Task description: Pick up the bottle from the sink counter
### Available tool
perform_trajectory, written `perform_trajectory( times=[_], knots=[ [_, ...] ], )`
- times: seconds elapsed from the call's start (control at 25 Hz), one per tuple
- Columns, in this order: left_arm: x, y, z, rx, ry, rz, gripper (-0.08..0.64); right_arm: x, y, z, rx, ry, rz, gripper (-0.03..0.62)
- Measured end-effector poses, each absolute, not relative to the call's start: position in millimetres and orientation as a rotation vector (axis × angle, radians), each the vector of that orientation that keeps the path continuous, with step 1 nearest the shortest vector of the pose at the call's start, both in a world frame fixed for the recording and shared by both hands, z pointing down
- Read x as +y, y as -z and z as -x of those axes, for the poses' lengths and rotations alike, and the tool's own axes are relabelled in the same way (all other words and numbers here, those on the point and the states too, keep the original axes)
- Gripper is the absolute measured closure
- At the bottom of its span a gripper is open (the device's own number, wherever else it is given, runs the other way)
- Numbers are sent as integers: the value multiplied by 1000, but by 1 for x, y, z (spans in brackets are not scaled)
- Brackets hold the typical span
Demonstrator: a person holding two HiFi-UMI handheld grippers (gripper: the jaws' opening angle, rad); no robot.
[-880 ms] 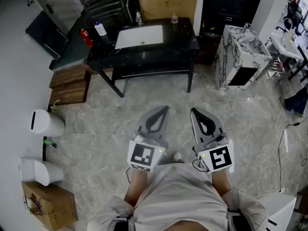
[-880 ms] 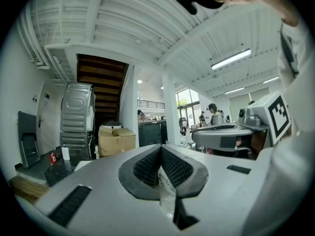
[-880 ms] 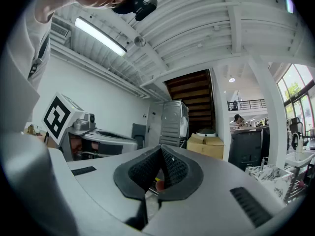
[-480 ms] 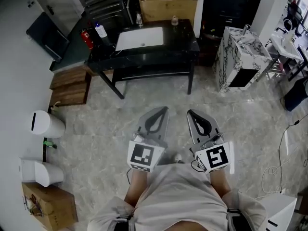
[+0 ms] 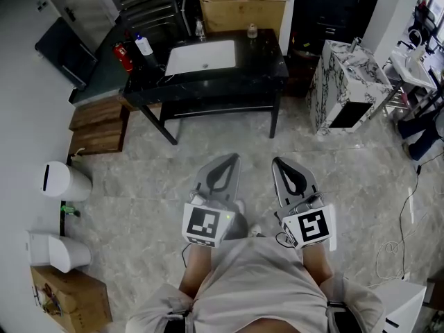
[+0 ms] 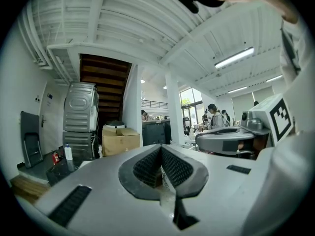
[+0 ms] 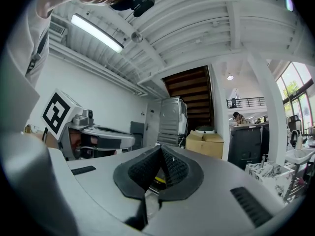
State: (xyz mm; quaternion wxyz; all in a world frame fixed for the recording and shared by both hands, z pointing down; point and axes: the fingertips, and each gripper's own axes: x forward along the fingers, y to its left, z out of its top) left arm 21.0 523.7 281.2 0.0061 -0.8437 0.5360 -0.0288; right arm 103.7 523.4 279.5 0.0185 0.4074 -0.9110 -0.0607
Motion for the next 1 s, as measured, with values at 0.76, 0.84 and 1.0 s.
perform_trajectory(
  times=[0.76, 0.84, 1.0],
  knots=[
    [404, -292, 22, 1568, 93, 2717, 558, 406, -289, -55, -2753, 175, -1338, 597],
    [391, -292, 28, 1565, 93, 2718, 558, 393, -289, -50, -2748, 175, -1343, 597],
    [370, -293, 41, 1561, 90, 2722, 558, 372, -291, -37, -2740, 176, -1346, 597]
  ],
)
